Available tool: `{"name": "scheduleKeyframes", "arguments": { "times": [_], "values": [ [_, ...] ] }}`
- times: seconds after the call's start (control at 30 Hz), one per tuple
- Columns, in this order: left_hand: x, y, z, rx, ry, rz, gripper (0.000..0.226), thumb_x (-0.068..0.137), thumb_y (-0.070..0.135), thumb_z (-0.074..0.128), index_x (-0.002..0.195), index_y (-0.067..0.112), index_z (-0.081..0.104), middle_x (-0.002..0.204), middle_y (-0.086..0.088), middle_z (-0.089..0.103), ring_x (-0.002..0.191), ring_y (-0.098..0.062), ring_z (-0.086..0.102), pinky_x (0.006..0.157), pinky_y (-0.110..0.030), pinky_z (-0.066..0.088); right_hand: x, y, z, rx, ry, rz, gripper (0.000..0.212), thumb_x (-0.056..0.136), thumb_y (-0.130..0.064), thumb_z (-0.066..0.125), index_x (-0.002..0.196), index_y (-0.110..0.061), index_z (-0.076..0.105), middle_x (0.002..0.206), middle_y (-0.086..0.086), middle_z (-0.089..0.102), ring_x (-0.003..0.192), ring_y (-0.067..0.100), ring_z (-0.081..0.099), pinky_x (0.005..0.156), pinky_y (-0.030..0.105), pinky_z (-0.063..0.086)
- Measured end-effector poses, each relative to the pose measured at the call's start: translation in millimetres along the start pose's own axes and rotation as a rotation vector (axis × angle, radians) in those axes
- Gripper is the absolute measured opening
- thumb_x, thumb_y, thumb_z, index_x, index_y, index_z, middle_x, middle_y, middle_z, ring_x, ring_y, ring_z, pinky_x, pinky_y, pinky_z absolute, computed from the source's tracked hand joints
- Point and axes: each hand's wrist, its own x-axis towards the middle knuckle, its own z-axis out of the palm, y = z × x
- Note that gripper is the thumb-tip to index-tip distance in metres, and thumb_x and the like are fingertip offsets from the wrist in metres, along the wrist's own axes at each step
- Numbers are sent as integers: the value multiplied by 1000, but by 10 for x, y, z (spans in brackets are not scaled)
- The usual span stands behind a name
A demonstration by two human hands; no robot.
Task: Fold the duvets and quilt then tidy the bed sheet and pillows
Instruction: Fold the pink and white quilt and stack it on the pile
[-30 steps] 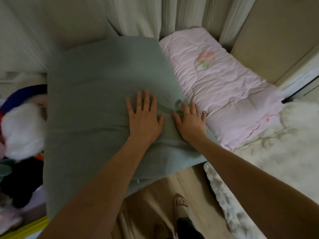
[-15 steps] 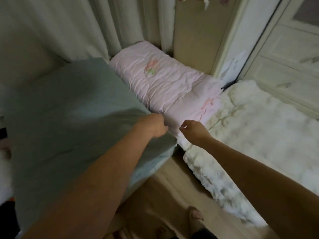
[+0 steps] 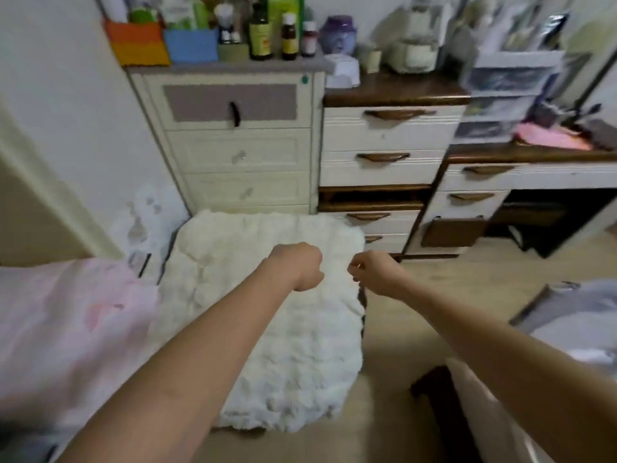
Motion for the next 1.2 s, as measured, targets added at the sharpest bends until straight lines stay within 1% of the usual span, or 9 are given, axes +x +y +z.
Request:
{"name": "scheduleKeyframes", "arguments": {
  "times": [0.1,0.23,0.33,0.43,0.53,0.73,0.83,0.93,1.2],
  "values": [
    [439,1009,-258,74,97,221,32,97,32,41,118,18,59,116,-4,61,101,-25,58,74,-33,43,-283,751,-554,45,130,122,22,96,-21,49,82,-14,64,78,1,64,75,20,62,67,31,50],
    [808,2282,-414,174,112,509,25,95,33,42,98,18,62,97,-3,64,86,-22,60,75,-38,53,-867,1859,-1027,70,293,374,23,95,-19,46,86,-6,63,84,9,66,78,26,62,64,31,46],
    [909,3125,-445,310,75,716,28,95,33,44,108,18,63,109,-5,65,97,-24,61,81,-35,51,-1499,2480,-1110,70,367,623,23,94,-15,44,86,-4,63,90,13,65,86,30,60,65,30,39],
    [937,3868,-409,435,38,918,26,97,33,42,104,17,61,115,-7,63,103,-26,59,72,-30,42,-2180,3009,-1025,126,411,856,23,93,-19,44,89,-8,64,104,16,66,98,32,60,73,30,42],
    [850,4630,-262,523,7,1107,29,96,30,42,108,12,61,118,-10,63,107,-27,58,81,-31,46,-3067,3269,-871,229,497,1131,24,91,-19,46,96,-8,67,108,15,66,99,30,60,76,30,43],
    [543,5806,99,628,3,1373,45,98,40,44,138,18,46,143,-4,46,130,-24,44,105,-35,38,-4367,3334,-417,303,668,1520,30,88,-16,48,59,-14,44,85,18,63,75,26,51,60,30,33],
    [366,6237,312,668,7,1455,49,97,42,46,140,19,43,144,-3,44,131,-24,43,104,-39,40,-4748,3411,-253,371,739,1618,20,87,-17,52,83,-2,65,91,16,67,87,31,61,72,36,47],
    [194,6678,490,655,3,1501,51,97,43,46,143,21,39,144,-3,39,131,-25,41,99,-41,41,-5041,3637,-201,407,772,1675,25,85,-20,55,96,-2,67,100,16,68,96,32,63,82,37,49],
    [-44,7953,924,475,-235,1421,60,94,41,52,146,15,34,148,-10,35,132,-29,40,107,-42,37,-5829,4896,-450,521,739,1736,50,91,-24,54,135,-2,44,137,18,50,124,31,49,96,29,38]
  ]
}}
